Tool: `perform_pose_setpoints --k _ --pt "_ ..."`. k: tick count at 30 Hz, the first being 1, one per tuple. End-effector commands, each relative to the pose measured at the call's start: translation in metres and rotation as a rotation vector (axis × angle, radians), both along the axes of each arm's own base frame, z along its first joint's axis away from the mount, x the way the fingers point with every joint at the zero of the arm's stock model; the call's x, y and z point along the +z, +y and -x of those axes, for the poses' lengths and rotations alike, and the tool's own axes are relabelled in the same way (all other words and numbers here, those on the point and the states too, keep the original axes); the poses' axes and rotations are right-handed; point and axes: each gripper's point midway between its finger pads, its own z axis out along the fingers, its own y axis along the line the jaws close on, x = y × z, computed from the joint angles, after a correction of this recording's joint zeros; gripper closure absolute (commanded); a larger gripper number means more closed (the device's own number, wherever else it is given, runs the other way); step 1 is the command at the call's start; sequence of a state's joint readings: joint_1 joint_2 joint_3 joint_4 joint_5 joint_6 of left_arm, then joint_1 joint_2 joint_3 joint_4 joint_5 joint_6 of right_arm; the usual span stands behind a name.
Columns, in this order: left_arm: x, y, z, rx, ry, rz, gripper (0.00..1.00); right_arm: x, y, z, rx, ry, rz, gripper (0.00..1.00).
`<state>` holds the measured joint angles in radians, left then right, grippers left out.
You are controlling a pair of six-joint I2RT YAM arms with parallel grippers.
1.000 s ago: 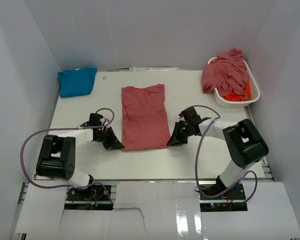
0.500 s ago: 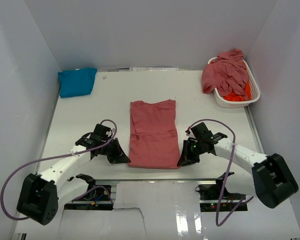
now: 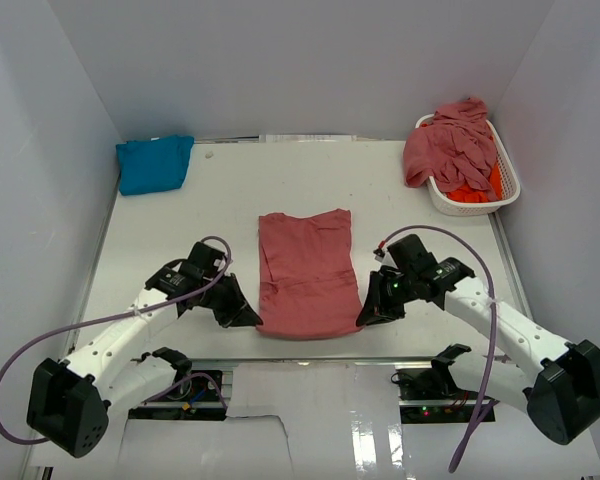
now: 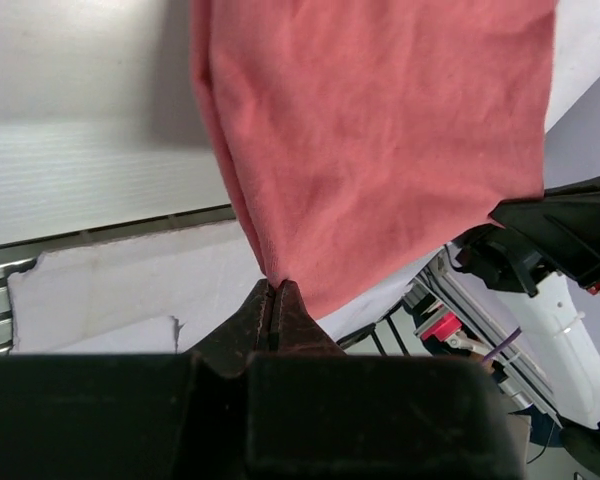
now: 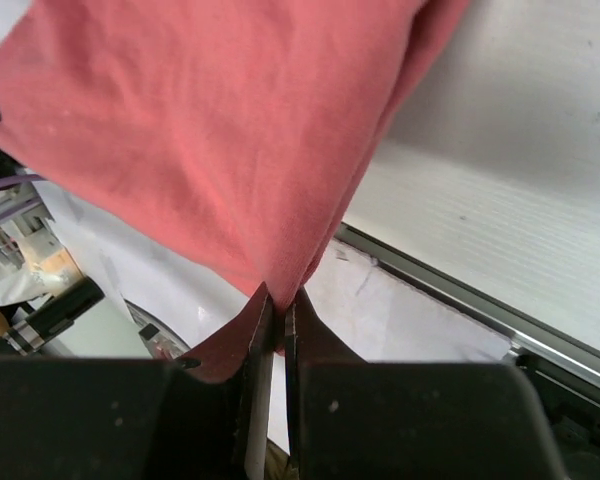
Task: Fold and stack the t-shirts
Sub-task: Fold the long partially folded tshirt into a neat square
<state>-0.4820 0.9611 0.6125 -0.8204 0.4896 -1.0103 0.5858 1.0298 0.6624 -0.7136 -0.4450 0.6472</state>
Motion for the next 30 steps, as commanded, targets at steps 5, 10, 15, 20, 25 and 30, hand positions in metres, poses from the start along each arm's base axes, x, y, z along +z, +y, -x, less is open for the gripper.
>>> perform_pose_setpoints --k 5,10,15,20,25,30 --pt "0.035 -0.009 -0.027 -0.002 -0.076 -0.005 1.00 0.037 0.008 -0.020 0.016 -0.062 0.001 0.92" --pt "0.050 -0.014 -0.044 0.006 -0.095 -0.018 1.00 0.053 0.016 -0.035 0.025 -0.092 0.003 0.92" --pt "0.066 -0.014 -0.060 0.036 -0.123 -0.031 1.00 0.070 0.021 -0.049 0.025 -0.131 -0.002 0.92" --pt "0.072 -0.003 -0.077 0.085 -0.127 -0.015 1.00 0.078 0.024 -0.063 0.021 -0.138 -0.012 0.92" --pt "0.084 0.010 -0.099 0.110 -0.168 -0.002 1.00 0.095 0.024 -0.084 0.010 -0.170 -0.036 0.92" --pt "0.090 0.017 -0.127 0.127 -0.183 -0.001 1.00 0.112 0.023 -0.108 -0.005 -0.198 -0.055 0.92"
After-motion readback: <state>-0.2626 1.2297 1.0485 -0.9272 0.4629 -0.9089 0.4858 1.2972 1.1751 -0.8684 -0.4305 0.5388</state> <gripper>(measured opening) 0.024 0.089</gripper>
